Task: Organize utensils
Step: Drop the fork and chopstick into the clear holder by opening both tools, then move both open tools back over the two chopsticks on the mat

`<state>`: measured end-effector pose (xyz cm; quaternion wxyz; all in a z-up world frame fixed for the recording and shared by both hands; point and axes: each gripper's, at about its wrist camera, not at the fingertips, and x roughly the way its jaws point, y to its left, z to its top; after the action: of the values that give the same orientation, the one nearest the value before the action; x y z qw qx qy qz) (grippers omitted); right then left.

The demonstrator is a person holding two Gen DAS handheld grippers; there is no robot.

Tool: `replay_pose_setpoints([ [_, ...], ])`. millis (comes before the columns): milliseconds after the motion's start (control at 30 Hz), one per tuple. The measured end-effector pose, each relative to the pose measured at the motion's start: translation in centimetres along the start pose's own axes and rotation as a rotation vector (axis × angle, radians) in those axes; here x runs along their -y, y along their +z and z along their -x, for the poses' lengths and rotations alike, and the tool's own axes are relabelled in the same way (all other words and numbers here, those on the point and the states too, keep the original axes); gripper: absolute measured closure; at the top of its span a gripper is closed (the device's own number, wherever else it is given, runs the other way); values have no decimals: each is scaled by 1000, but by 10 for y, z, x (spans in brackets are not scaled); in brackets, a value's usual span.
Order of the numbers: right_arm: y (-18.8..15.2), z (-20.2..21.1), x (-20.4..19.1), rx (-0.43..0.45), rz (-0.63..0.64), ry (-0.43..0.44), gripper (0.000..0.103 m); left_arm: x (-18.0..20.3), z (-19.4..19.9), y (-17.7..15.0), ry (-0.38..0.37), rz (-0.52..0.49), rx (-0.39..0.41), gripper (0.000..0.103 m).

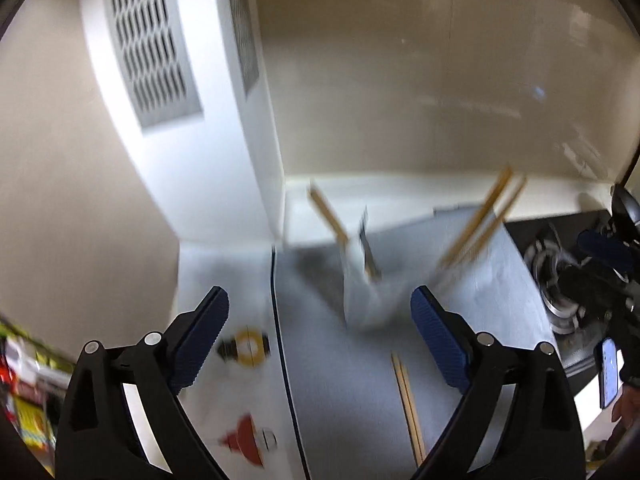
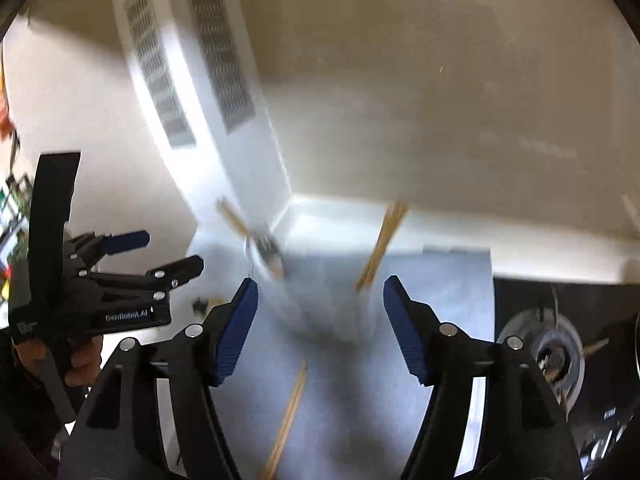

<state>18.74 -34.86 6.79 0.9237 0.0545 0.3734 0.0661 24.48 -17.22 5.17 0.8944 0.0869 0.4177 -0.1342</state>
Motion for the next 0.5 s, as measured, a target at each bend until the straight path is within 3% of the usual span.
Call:
replay_pose_setpoints([
  [233, -69, -35, 7, -220, -90, -14, 36, 6, -24, -63, 10, 21, -157, 13],
  [367, -92, -41, 4, -273, -92, -22, 36, 13, -29, -99, 37, -5, -222, 13],
  [500, -106, -46, -1, -317, -96, -12, 35, 21, -31, -118, 17, -5, -267, 13],
])
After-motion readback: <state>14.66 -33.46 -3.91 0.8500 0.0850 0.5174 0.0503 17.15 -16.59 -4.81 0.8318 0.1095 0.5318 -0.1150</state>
